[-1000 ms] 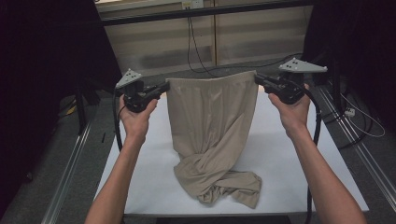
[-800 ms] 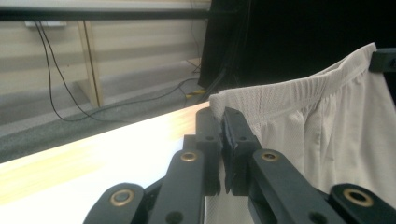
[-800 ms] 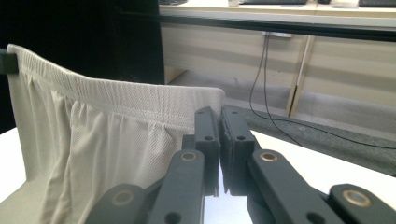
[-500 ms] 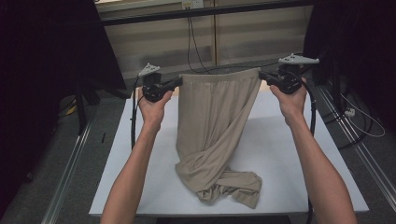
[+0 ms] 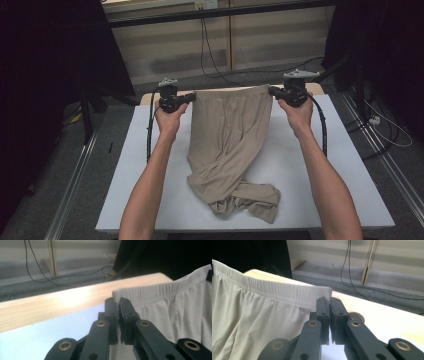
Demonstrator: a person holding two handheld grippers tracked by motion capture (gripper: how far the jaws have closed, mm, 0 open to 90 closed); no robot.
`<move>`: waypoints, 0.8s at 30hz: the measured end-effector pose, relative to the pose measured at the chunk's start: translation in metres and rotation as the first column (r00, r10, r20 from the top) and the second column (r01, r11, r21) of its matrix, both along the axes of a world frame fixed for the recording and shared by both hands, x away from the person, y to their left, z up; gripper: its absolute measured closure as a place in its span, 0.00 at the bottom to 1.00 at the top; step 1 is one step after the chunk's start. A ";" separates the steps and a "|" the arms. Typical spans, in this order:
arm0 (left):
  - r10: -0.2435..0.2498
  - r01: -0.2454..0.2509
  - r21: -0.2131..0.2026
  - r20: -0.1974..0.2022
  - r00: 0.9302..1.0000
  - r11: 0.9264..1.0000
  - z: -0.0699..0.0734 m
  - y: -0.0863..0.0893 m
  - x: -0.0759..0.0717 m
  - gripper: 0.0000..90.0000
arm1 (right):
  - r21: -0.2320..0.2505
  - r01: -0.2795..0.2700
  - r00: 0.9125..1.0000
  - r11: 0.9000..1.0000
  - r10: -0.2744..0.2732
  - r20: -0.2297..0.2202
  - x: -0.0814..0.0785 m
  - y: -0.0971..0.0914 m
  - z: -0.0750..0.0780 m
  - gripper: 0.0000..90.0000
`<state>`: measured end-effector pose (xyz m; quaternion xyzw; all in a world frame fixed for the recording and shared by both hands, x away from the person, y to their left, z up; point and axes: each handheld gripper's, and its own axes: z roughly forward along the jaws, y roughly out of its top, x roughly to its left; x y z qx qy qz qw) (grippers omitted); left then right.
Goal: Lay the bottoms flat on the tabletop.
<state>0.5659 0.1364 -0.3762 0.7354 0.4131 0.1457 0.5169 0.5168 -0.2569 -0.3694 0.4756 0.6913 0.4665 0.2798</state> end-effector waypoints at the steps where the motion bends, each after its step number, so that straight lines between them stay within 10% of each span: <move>1: 0.001 -0.001 0.008 0.001 1.000 1.000 -0.003 -0.003 0.002 0.96 | -0.004 0.007 1.000 1.000 -0.007 -0.006 0.001 -0.001 -0.002 0.96; 4: 0.026 -0.026 0.022 0.000 1.000 0.999 -0.011 -0.010 0.005 0.92 | -0.019 0.023 0.999 1.000 -0.024 -0.030 0.006 -0.003 -0.012 0.94; 7: 0.134 -0.132 0.076 -0.024 0.991 0.988 -0.019 -0.013 0.008 0.35 | -0.061 0.074 0.995 0.995 -0.078 -0.066 0.010 -0.002 -0.019 0.65; 8: 0.131 -0.128 0.085 -0.030 0.991 0.988 -0.020 -0.013 0.008 0.30 | -0.047 0.070 0.995 0.996 -0.073 -0.071 0.009 -0.003 -0.020 0.64; 17: 0.043 -0.038 0.131 -0.037 0.998 0.991 -0.026 -0.016 -0.023 0.16 | 0.005 -0.007 0.999 1.000 0.007 -0.051 -0.027 0.004 -0.030 0.46; 24: -0.012 0.013 0.050 -0.013 1.000 0.999 -0.022 -0.009 -0.063 0.06 | 0.013 -0.129 0.991 0.991 0.130 -0.045 -0.076 0.027 -0.035 0.48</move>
